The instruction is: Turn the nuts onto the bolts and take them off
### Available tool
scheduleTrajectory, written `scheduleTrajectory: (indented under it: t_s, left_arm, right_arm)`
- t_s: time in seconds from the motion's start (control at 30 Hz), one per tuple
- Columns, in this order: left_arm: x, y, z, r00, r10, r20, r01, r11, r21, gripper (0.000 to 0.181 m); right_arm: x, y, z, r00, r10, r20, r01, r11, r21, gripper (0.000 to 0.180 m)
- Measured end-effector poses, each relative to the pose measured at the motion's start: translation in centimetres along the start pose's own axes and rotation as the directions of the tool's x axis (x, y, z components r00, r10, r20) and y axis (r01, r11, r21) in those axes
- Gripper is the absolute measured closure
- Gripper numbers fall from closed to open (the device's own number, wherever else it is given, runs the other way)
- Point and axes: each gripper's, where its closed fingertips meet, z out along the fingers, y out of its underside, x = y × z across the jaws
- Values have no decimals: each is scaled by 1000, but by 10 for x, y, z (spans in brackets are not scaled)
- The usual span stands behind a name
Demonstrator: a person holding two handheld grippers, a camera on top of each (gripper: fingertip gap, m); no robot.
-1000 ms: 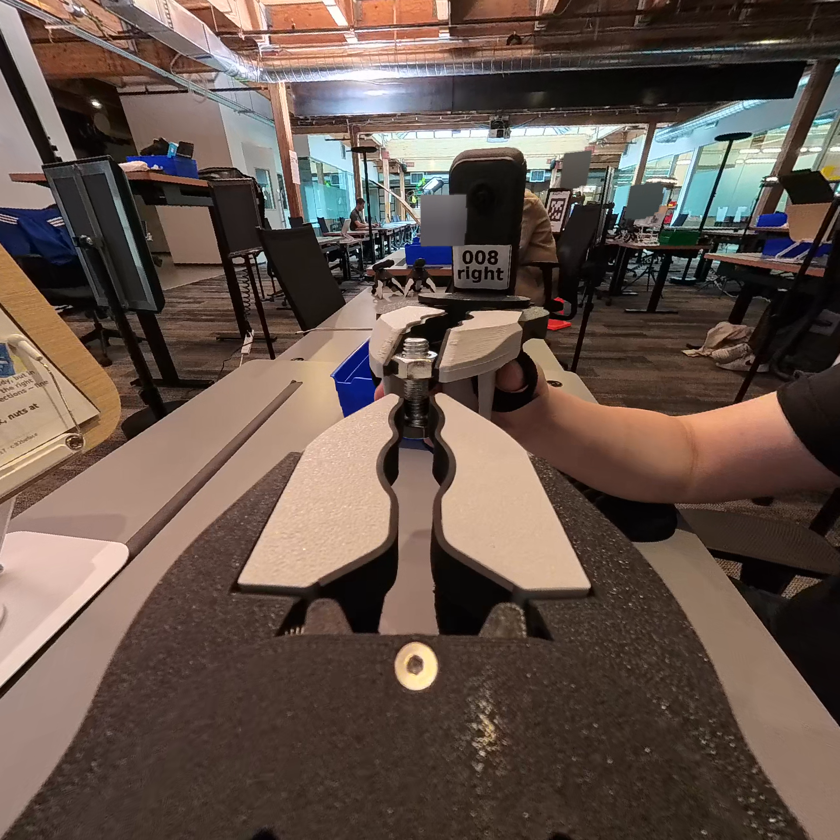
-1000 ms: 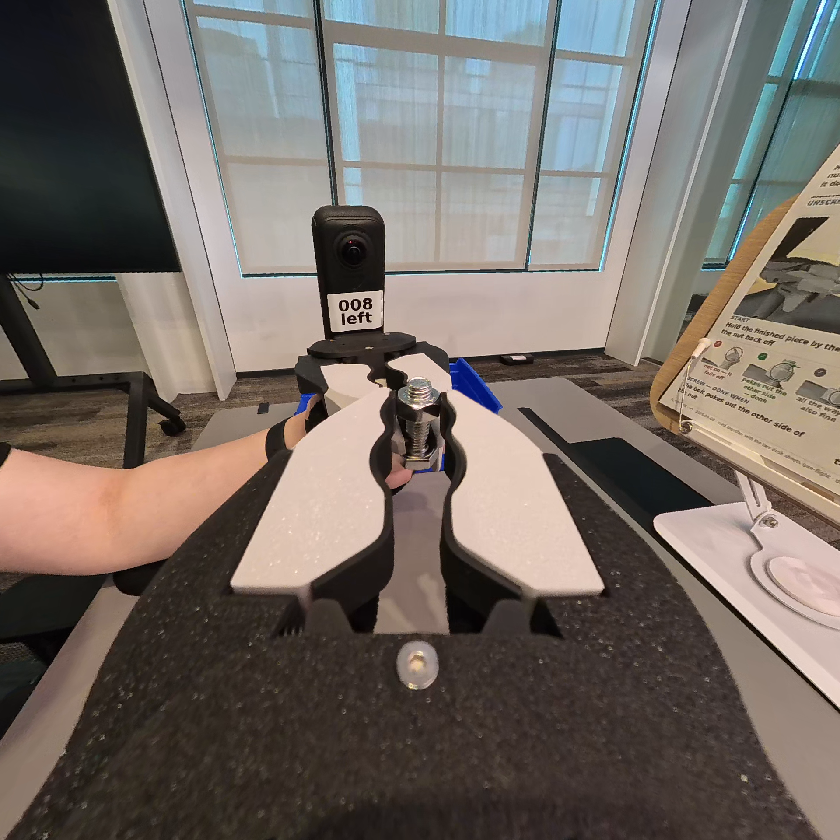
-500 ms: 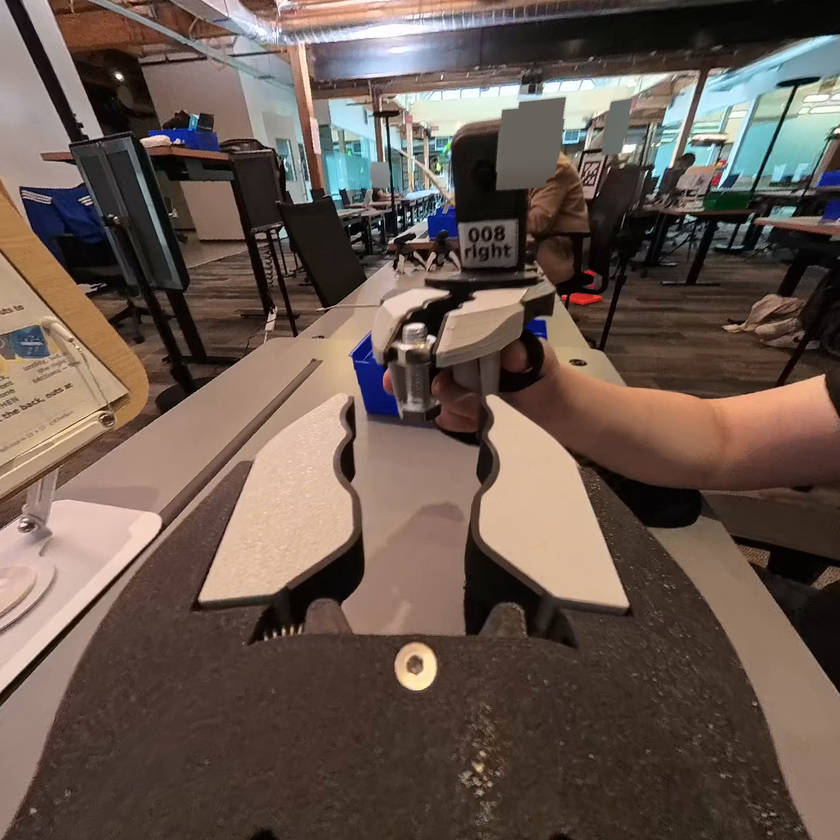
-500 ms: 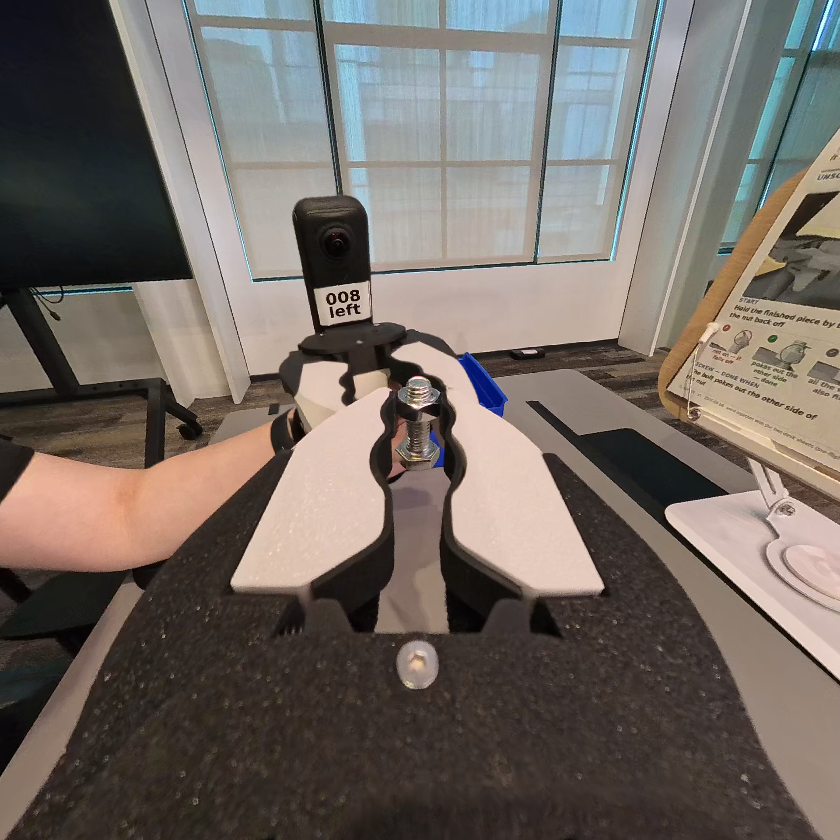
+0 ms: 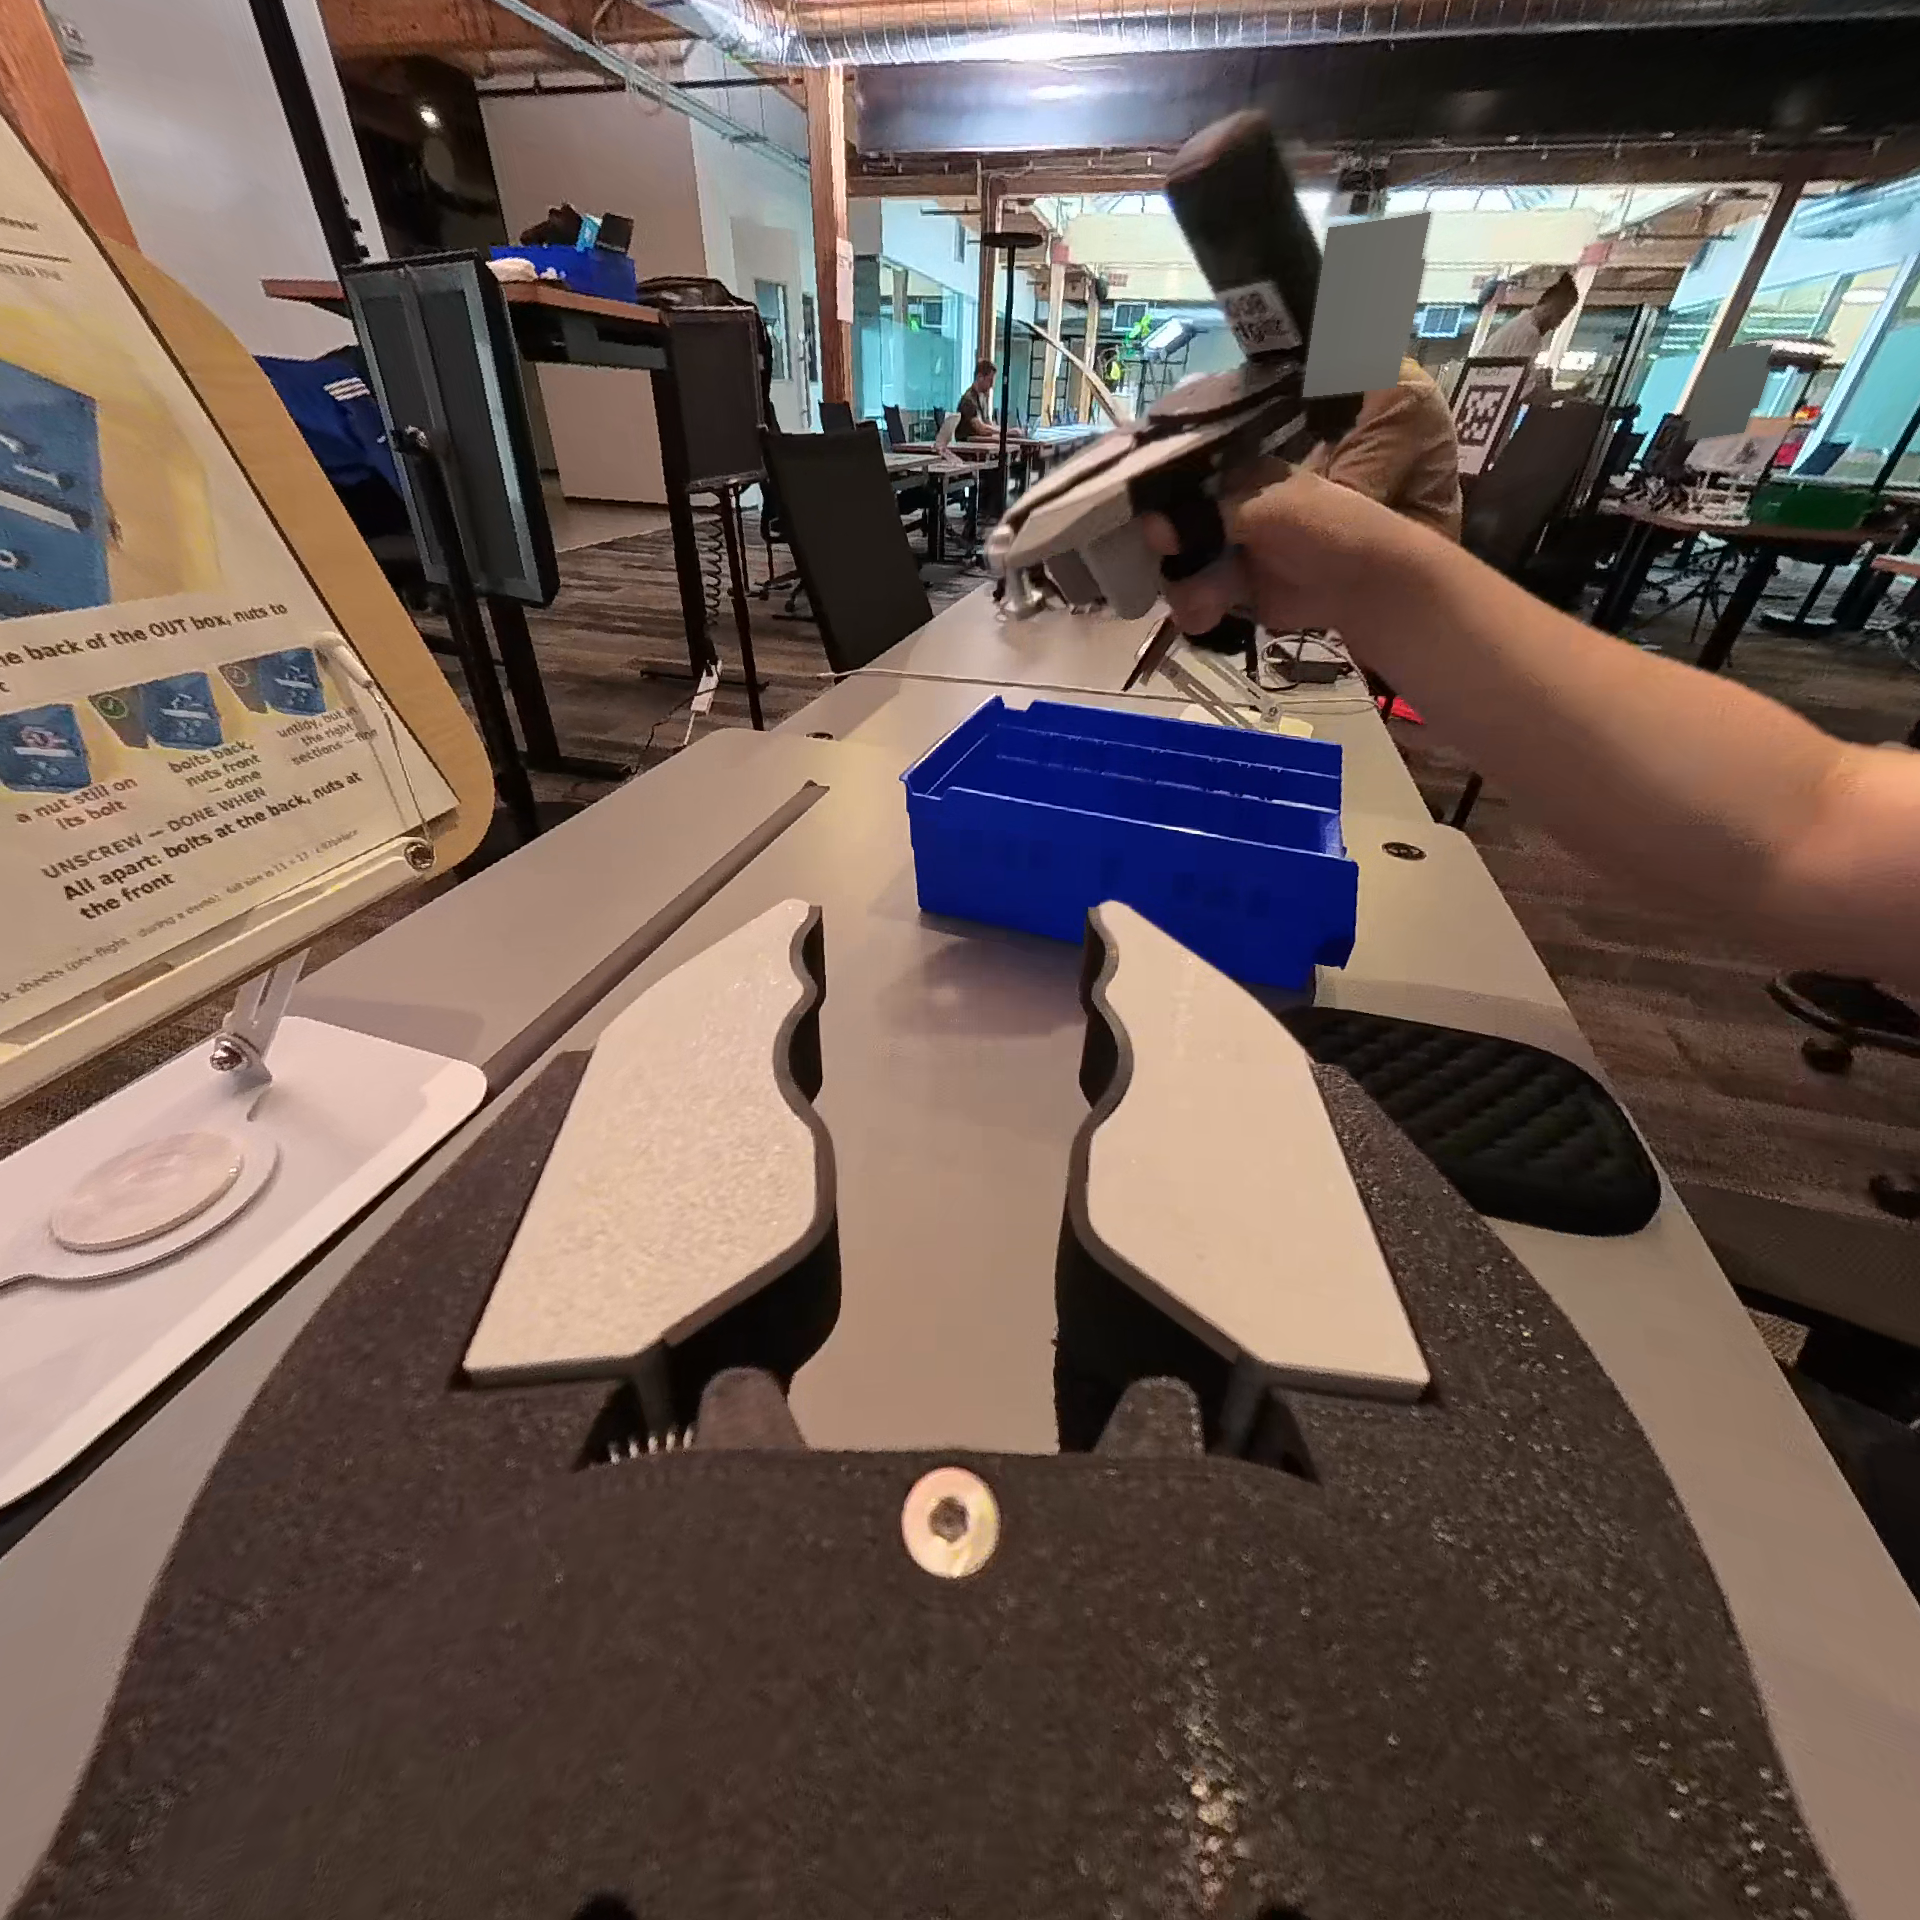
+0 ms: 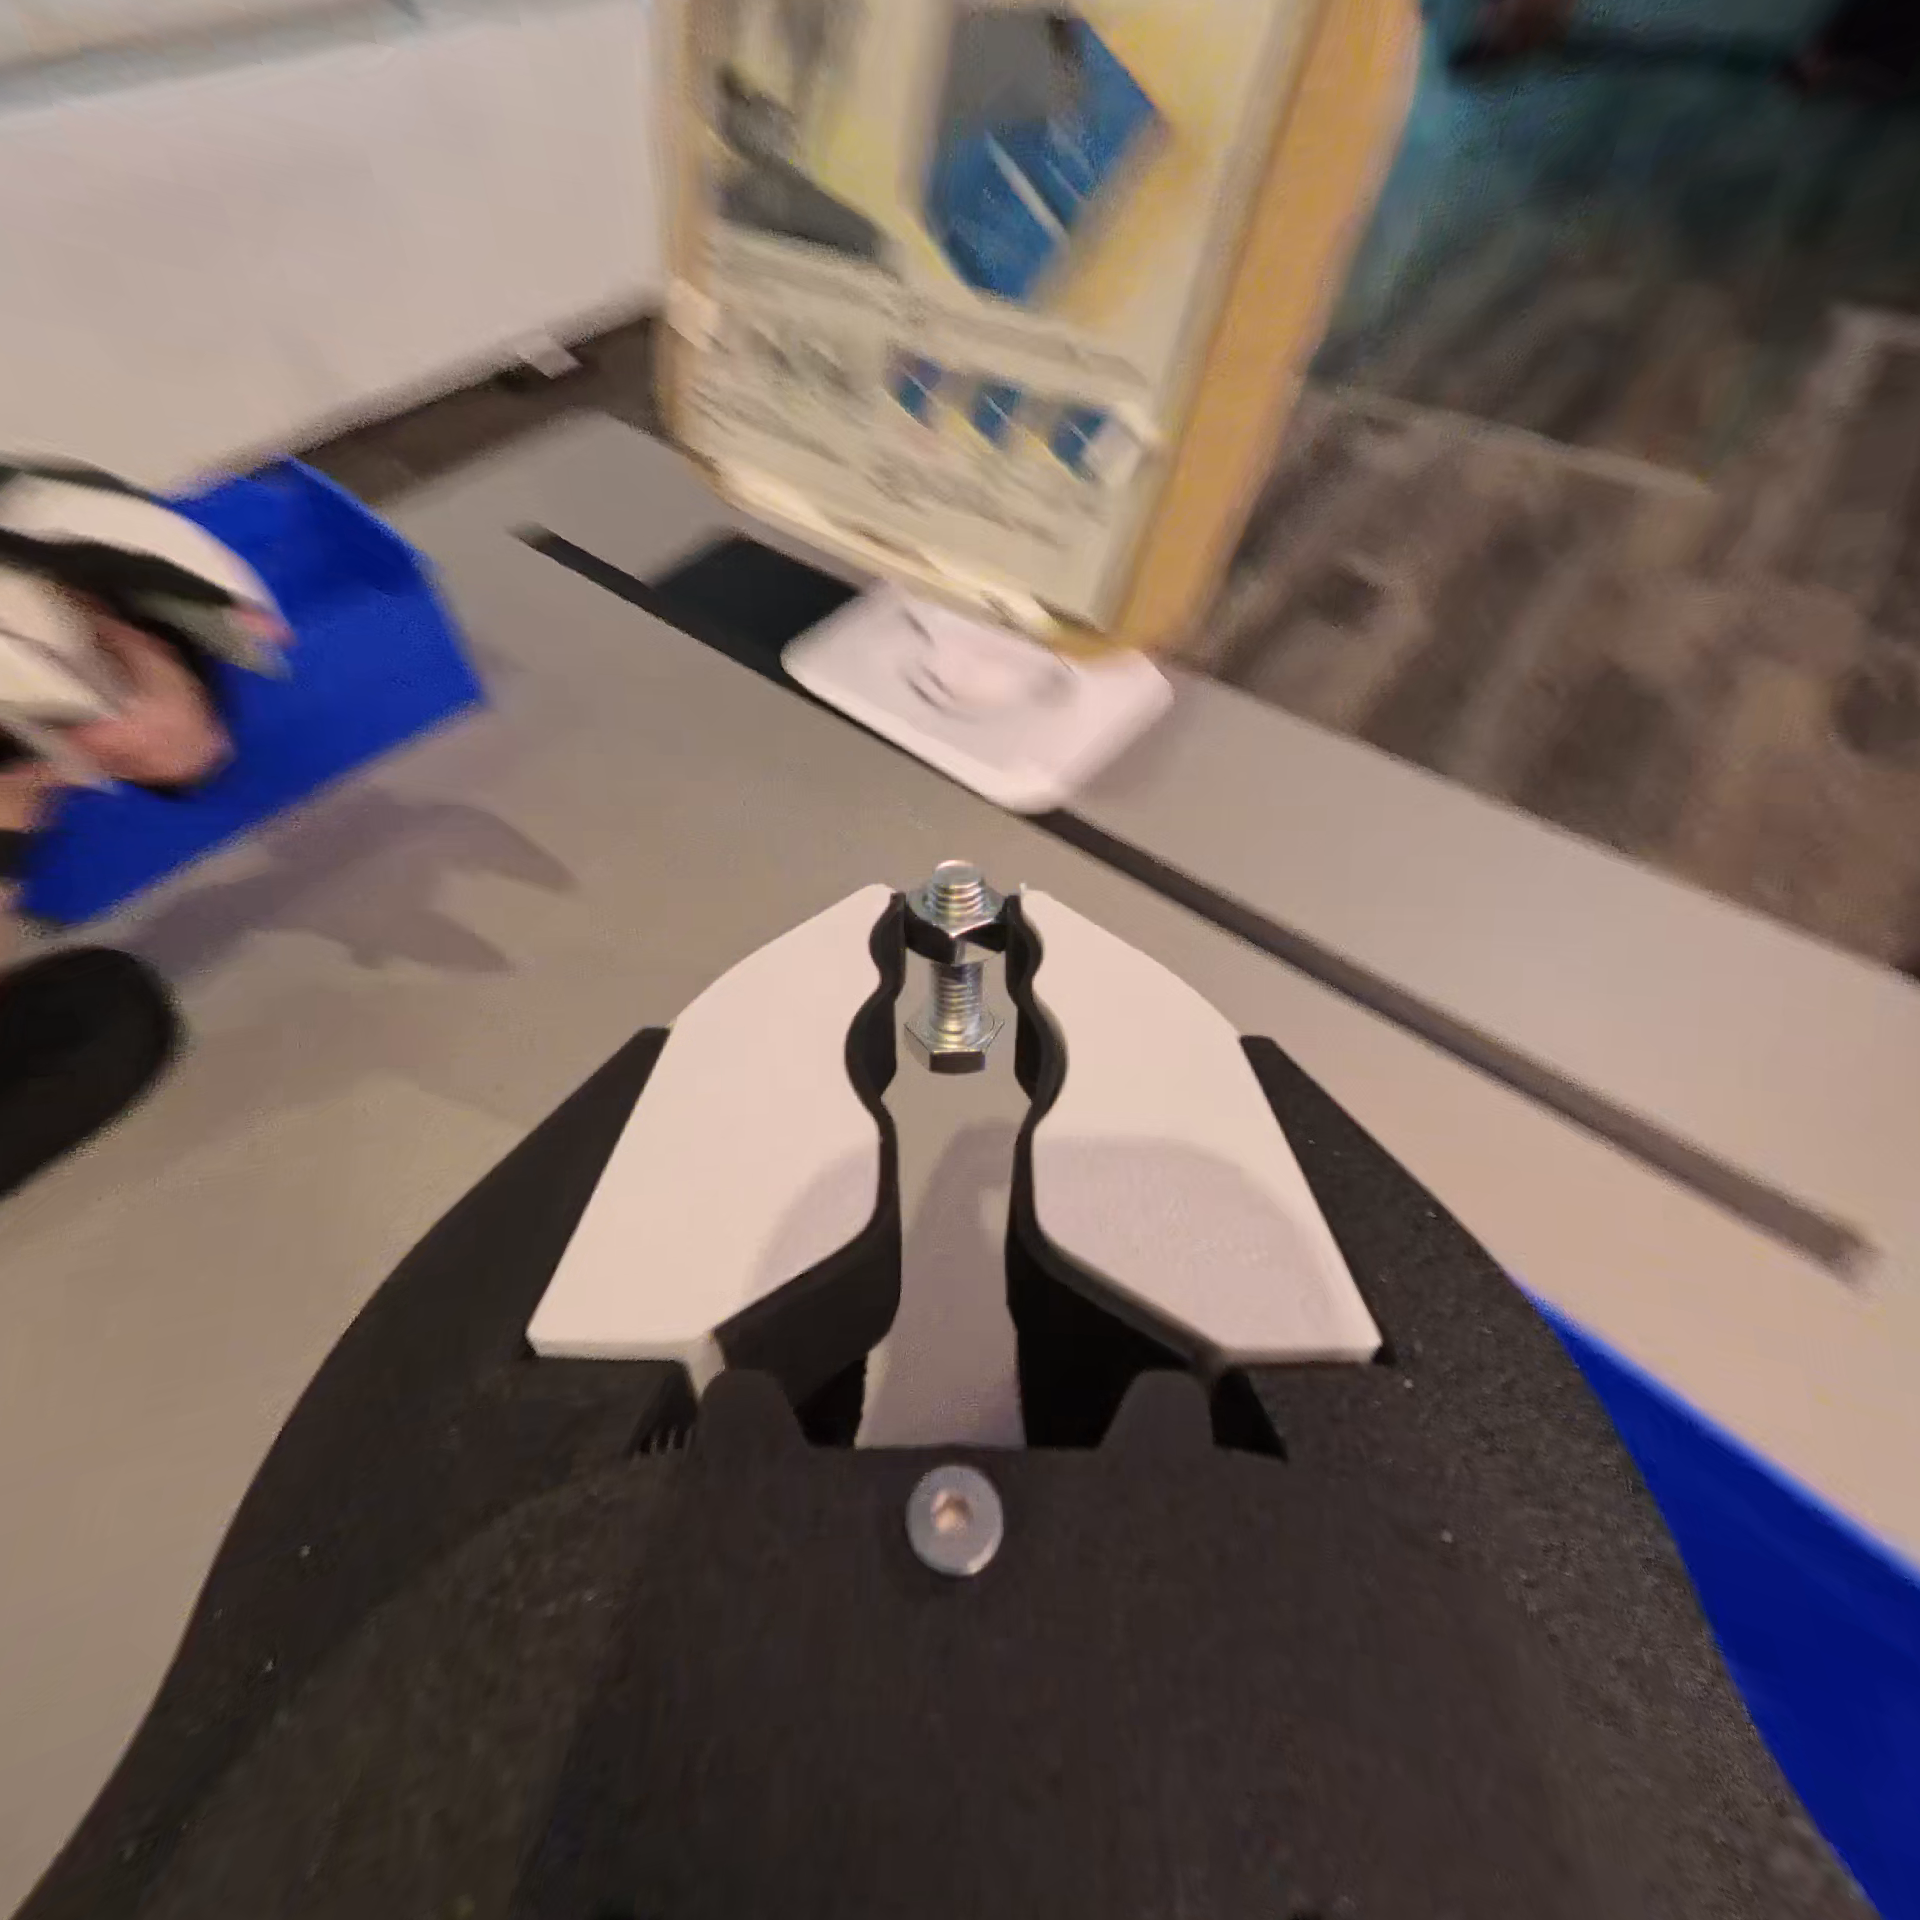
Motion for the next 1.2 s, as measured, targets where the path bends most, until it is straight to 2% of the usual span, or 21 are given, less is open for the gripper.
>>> scheduleTrajectory:
  t_s: [0.07,0.17,0.3,0.4,0.67,0.83,1.2]
  left_arm:
    - [-1,1,1,1000,-3,6,3,1000,-8,134]
    - [-4,3,3,1000,-25,11,25,1000,-9,134]
    - [-10,5,4,998,-46,34,46,999,-14,134]
    - [-12,7,3,997,-58,41,59,998,-20,134]
    - [-15,11,2,997,-59,58,62,997,-45,135]
    - [-18,12,-1,996,-64,66,67,997,-48,135]
    - [-18,7,-4,996,-61,63,64,997,-33,136]
  right_arm:
    - [50,38,-15,989,54,-134,-76,983,-166,162]
    - [102,100,-30,952,145,-270,-239,903,-356,162]
    - [133,168,-36,886,281,-370,-440,762,-475,162]
    - [138,197,-30,852,340,-398,-514,684,-518,162]
    - [138,232,-7,823,333,-460,-566,536,-626,161]
    - [142,246,-1,814,288,-505,-578,487,-654,161]
    - [142,252,4,826,283,-488,-562,487,-668,161]
